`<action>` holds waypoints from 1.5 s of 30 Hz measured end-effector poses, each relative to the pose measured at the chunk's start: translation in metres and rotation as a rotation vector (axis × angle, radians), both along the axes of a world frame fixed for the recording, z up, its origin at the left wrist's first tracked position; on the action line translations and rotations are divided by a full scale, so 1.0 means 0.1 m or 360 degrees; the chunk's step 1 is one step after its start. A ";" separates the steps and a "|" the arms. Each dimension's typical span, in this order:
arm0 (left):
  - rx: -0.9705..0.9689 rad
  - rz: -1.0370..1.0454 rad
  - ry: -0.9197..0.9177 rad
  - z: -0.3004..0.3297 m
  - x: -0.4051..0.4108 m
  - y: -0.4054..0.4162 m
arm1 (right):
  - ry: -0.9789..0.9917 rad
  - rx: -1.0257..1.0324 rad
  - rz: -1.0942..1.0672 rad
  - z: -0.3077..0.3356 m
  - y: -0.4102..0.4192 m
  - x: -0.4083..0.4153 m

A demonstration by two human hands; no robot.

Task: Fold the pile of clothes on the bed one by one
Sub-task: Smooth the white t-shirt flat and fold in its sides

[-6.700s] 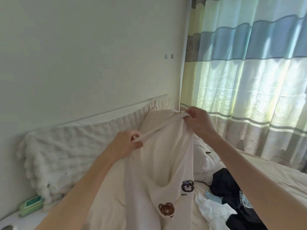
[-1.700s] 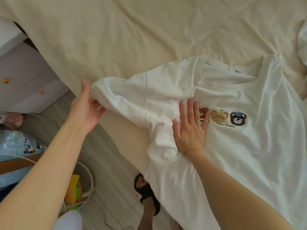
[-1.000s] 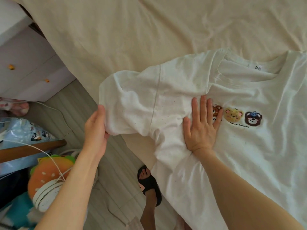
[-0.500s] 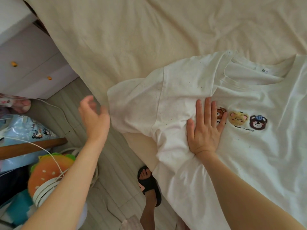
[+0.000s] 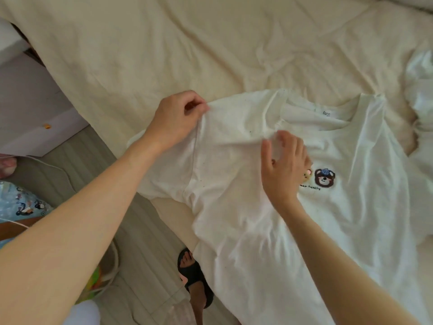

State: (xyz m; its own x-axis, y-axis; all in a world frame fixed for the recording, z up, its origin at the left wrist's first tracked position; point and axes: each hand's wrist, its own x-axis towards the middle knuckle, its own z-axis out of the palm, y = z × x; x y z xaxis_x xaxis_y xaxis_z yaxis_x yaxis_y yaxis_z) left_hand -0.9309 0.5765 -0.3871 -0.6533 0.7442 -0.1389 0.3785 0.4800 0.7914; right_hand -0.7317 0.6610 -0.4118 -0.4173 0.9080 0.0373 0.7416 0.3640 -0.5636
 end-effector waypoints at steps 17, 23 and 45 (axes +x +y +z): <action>-0.0284 0.0099 -0.0210 0.14 -0.35 0.03 | 0.0245 -0.0964 -0.0023 0.31 1.34 -0.86; -0.0361 0.0070 -0.0674 0.06 -0.49 -0.66 | -0.0061 -0.0595 0.0088 0.38 1.01 -0.81; -0.0165 0.1214 -0.1889 -0.57 0.60 -1.55 | -0.0754 -0.0197 0.0669 -0.01 -1.14 -0.05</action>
